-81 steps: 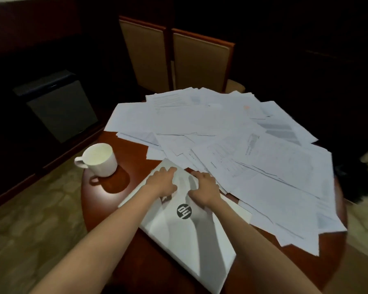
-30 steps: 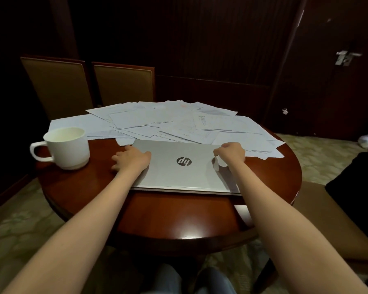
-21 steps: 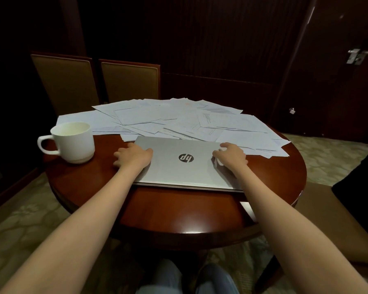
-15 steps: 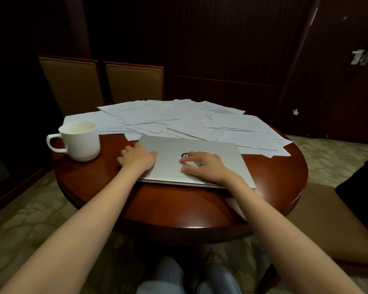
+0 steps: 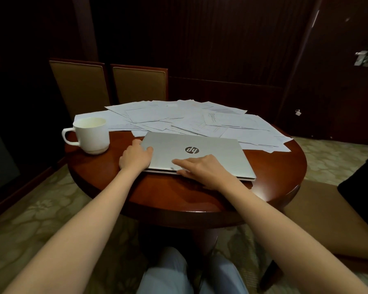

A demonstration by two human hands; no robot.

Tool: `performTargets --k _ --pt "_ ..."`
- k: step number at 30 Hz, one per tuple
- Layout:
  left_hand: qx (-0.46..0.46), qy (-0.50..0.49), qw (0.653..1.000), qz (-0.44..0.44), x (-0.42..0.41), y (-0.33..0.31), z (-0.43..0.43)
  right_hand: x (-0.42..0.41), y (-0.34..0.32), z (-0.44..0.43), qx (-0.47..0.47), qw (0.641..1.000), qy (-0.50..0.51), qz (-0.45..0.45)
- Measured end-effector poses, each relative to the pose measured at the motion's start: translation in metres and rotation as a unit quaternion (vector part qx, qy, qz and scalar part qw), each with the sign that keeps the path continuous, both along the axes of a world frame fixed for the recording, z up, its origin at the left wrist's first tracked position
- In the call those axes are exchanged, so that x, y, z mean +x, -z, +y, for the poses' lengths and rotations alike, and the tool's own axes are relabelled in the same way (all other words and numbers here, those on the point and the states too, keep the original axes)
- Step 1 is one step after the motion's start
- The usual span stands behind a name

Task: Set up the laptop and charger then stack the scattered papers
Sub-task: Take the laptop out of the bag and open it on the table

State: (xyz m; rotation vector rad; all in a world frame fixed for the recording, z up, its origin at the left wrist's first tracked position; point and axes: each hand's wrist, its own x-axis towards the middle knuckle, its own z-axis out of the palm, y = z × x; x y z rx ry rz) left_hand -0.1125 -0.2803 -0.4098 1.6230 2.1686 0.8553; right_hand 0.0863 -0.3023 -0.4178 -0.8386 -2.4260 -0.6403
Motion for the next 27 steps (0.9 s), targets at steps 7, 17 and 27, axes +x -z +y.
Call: performTargets --k 7,17,27 --pt "0.084 -0.035 0.991 -0.1 -0.01 -0.005 -0.013 -0.004 0.001 -0.001 0.177 0.983 -0.053 0.005" --pt "0.242 -0.047 0.943 -0.223 -0.009 -0.017 -0.012 -0.012 -0.033 0.008 0.269 0.961 -0.001 0.062" --pt "0.317 -0.088 0.886 -0.328 0.006 -0.015 -0.009 -0.016 0.011 0.01 0.263 0.96 0.09 0.026"
